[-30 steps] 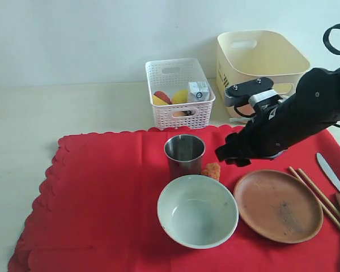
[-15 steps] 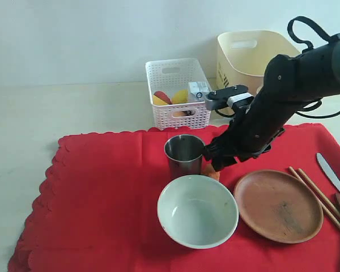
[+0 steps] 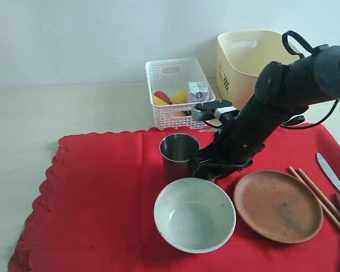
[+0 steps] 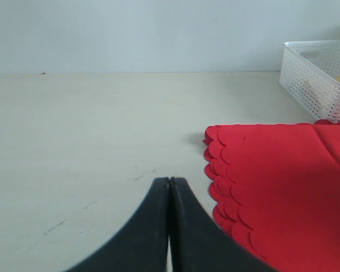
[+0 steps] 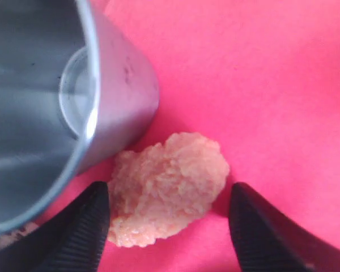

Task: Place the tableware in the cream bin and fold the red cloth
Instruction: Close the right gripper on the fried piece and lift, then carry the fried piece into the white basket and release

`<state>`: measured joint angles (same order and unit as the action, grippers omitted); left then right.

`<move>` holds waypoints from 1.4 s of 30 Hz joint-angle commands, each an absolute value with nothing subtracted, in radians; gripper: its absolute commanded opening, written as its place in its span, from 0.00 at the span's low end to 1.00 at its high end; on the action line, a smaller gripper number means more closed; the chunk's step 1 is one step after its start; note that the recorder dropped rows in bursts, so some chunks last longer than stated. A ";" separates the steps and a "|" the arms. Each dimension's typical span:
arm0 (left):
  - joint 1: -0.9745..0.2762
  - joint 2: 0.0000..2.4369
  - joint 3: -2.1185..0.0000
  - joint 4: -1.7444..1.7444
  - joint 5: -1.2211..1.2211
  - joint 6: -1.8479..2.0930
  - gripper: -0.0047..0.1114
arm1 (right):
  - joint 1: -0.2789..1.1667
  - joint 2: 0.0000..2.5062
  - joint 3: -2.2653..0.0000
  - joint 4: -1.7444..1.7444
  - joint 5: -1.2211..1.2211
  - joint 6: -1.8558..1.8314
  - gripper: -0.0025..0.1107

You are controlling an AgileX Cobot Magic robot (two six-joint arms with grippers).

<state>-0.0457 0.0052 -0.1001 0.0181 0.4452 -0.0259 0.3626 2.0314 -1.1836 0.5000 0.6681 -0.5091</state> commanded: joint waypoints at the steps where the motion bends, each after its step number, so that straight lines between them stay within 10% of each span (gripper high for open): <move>1: -0.044 0.000 -0.098 0.014 0.433 -0.025 0.04 | 0.361 2.060 -1.183 0.403 0.609 -0.486 0.35; 7: -0.044 0.000 -0.098 0.014 0.433 -0.025 0.04 | 0.361 2.058 -1.183 0.385 0.599 -0.469 0.02; 42: -0.044 0.000 -0.098 0.014 0.433 -0.025 0.04 | 0.361 1.707 -1.183 0.375 0.812 -0.394 0.02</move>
